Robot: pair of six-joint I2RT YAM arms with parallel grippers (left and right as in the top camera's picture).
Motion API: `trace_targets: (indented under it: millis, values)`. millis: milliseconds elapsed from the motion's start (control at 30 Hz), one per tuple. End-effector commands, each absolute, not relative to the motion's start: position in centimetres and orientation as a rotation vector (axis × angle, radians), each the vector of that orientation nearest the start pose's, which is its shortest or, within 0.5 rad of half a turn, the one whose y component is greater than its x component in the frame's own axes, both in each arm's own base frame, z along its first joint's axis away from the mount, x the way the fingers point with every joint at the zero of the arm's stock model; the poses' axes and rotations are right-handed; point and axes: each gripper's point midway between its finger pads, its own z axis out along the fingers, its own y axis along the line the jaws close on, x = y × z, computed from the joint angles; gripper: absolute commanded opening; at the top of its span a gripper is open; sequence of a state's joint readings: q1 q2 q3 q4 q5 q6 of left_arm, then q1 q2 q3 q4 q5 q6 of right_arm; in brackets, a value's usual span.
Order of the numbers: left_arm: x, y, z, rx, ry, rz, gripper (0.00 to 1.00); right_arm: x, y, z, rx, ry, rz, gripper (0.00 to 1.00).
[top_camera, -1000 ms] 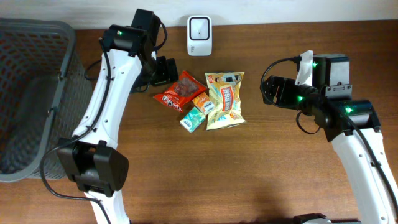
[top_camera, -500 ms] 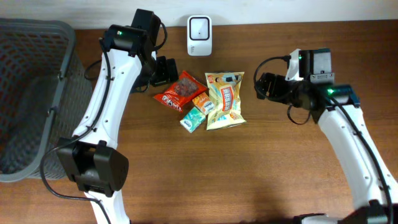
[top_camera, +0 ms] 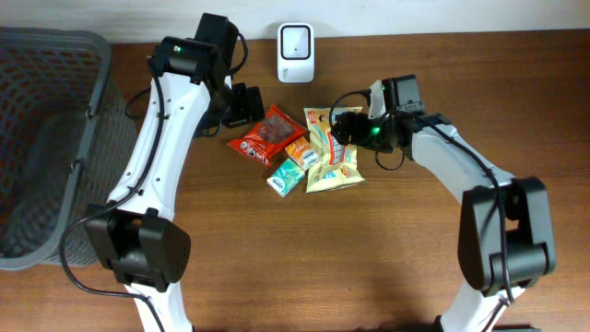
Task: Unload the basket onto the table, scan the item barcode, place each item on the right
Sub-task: 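Lower the right gripper toward the yellow chip bag, then grasp the yellow chip bag with the right gripper and lift it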
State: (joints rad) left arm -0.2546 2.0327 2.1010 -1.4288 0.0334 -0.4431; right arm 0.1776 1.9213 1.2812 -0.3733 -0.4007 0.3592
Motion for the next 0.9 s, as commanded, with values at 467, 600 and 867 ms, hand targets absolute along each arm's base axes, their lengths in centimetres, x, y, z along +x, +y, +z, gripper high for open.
trace_targets:
  millis: [467,600,867]
  values:
    - [41.4,-11.3,19.9,-0.287,2.902,-0.161,0.99,44.3,14.5,2.5,0.129,2.724,0.514,0.07]
    - [41.4,-11.3,19.9,-0.287,2.902,-0.161,0.99,44.1,7.2,8.7,0.311,2.731,0.213,0.04]
    - [41.4,-11.3,19.9,-0.287,2.902,-0.161,0.99,38.4,-7.6,16.5,0.745,2.412,-1.006,0.04]
